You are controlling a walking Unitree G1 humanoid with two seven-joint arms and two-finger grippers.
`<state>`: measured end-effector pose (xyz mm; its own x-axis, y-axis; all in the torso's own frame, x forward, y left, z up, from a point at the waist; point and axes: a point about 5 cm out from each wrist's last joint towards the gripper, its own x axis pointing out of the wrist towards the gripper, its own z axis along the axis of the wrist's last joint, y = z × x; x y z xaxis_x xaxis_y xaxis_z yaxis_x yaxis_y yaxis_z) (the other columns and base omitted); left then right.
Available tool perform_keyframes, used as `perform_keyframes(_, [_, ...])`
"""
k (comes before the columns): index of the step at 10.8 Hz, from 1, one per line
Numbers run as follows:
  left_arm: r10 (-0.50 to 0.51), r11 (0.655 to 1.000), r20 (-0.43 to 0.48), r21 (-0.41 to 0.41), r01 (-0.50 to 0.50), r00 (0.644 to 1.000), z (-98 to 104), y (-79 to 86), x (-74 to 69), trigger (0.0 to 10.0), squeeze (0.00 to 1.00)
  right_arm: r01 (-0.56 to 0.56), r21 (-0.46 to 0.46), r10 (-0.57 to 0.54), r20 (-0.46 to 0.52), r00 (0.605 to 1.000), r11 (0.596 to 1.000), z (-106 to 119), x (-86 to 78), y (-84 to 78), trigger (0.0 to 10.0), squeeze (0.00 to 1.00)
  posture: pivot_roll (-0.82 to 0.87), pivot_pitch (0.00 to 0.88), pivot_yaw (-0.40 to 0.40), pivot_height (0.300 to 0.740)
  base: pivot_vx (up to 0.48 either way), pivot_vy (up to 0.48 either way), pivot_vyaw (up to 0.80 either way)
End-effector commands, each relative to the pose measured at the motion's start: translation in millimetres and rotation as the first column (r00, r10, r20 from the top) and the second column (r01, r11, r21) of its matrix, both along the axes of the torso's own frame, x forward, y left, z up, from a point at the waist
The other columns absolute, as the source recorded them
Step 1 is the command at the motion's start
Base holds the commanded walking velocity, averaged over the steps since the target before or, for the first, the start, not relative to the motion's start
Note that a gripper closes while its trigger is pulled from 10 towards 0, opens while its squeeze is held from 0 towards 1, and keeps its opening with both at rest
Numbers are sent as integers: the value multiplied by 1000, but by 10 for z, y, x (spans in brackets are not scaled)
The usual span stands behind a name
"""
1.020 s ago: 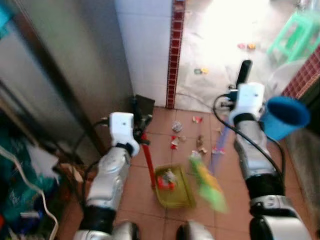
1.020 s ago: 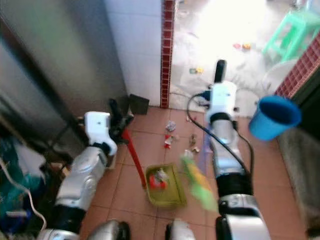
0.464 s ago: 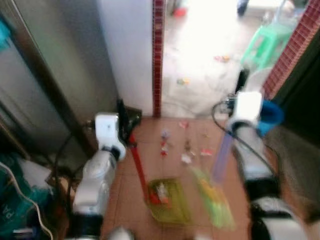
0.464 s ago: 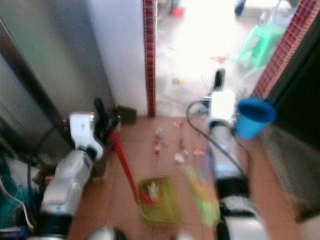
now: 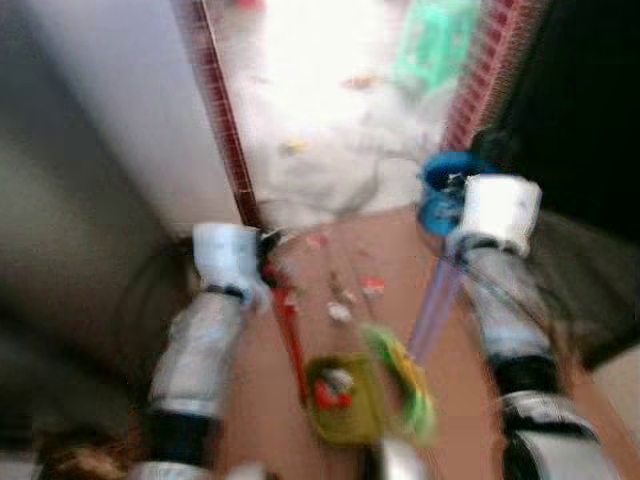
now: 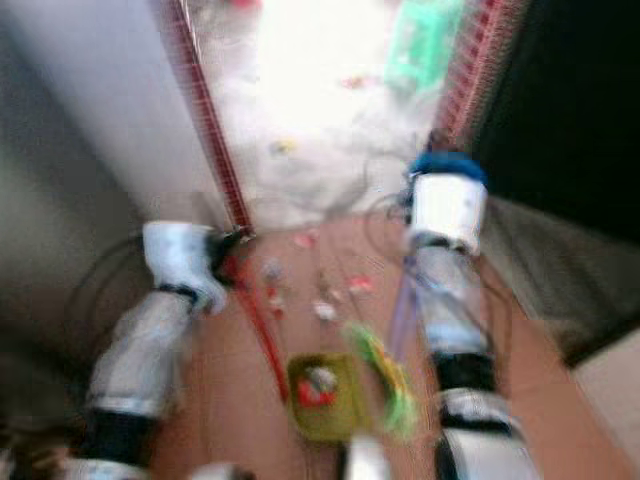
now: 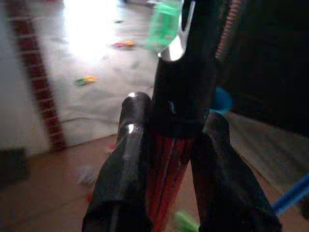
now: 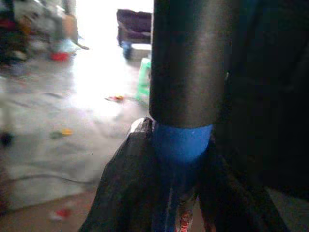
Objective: Sweep floor
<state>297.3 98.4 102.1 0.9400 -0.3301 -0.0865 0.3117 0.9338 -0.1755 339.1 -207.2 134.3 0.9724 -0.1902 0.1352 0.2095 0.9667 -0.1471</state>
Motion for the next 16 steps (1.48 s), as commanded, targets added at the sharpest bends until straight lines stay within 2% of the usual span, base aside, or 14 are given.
perform_keyframes(1, [31, 999, 45, -37, -30, 999, 87, 109, 18, 10000, 0, -46, -44, 48, 53, 997, 998, 143, 46, 143, 10000, 0, -36, 27, 36, 740, 0, 0, 0])
perform_keyframes(5, [55, 998, 40, -40, -53, 998, 42, 143, -15, 10000, 0, -51, -50, 53, 43, 998, 997, 112, 8, 116, 10000, 0, -47, 29, 43, 740, 0, 0, 0])
perform_keyframes(8, [108, 994, 35, -2, -108, 994, -36, 276, -65, 10000, 0, -109, -25, 109, 22, 994, 994, 32, -54, 142, 10000, 0, -39, 12, 9, 740, 0, 0, 0])
perform_keyframes(9, [131, 991, 44, 23, -132, 990, -40, 356, -87, 10000, 0, -151, 20, 151, 19, 988, 988, -29, -125, 166, 10000, 0, -37, 8, 12, 740, 0, 0, 0])
perform_keyframes(11, [133, 984, 71, 112, -141, 989, -37, 489, -148, 10000, 0, -177, 46, 177, -13, 984, 983, -194, -307, 156, 10000, 0, -37, 10, 23, 740, 0, 0, 0])
perform_keyframes(12, [97, 982, 73, 153, -107, 993, -35, 472, -198, 10000, 0, -171, 63, 172, -24, 985, 983, -249, -388, 132, 10000, 0, -43, 13, 32, 740, 0, 0, 0])
perform_keyframes(13, [79, 975, 84, 199, -95, 993, -43, 484, -265, 10000, 0, -147, 81, 152, -51, 987, 986, -331, -564, 77, 10000, 0, -51, 15, 41, 740, 0, 0, 0])
perform_keyframes(16, [74, 972, 63, 221, -86, 995, -99, 515, -389, 10000, 0, -118, 104, 127, -76, 989, 988, -400, -728, 23, 10000, 0, -60, 19, 54, 740, 0, 0, 0])
